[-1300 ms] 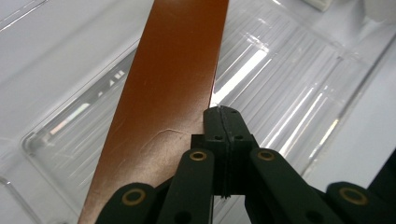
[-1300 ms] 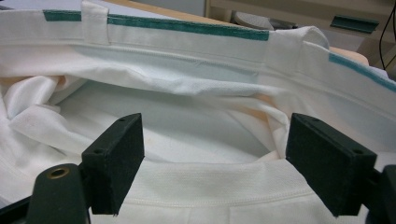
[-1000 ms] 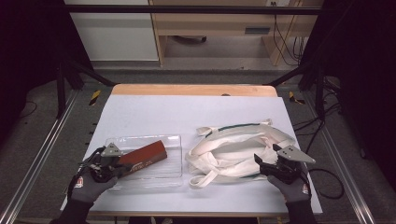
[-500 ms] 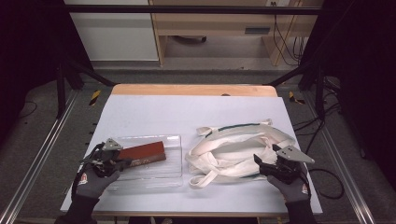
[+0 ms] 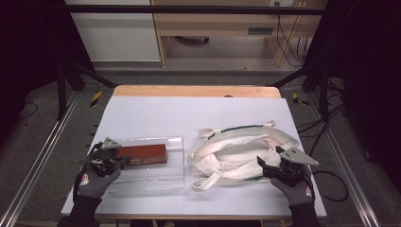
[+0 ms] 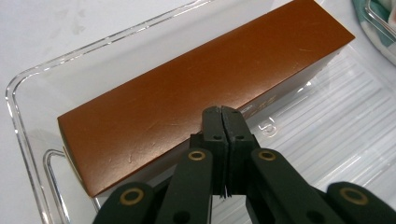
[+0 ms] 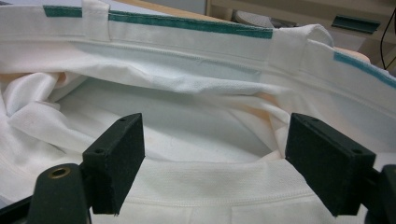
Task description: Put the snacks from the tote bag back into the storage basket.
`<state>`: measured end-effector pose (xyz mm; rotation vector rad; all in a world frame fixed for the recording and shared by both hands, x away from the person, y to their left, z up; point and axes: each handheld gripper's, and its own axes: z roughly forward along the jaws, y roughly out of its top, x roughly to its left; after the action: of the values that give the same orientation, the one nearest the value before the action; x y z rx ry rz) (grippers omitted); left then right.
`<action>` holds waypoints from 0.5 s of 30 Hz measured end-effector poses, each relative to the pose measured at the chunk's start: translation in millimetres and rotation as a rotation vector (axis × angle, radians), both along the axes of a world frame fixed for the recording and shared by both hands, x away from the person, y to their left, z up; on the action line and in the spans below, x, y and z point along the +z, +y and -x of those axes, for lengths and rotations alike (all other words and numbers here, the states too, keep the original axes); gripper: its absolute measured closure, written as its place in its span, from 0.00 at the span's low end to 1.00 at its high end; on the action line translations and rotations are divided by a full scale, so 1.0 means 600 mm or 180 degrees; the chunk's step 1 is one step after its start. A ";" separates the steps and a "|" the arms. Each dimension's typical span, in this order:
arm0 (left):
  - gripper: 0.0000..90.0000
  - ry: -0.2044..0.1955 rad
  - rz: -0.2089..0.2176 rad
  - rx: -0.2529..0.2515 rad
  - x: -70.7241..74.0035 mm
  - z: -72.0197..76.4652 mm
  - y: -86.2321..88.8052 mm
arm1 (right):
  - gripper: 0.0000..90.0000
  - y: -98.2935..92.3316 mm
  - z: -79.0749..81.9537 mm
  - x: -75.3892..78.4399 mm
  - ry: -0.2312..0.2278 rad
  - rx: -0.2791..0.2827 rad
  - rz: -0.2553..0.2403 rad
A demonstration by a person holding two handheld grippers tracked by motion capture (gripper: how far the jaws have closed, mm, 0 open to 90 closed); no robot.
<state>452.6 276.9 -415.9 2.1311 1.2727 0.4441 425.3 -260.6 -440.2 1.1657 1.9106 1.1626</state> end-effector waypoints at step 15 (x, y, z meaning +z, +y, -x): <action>0.97 -0.0072 0.0105 0.0079 -0.005 -0.006 -0.001 | 0.23 0.000 0.000 0.000 0.0012 -0.0002 0.0000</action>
<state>456.5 276.1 -419.1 2.0793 1.2864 0.4534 425.2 -260.3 -440.3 1.1692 1.9128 1.1610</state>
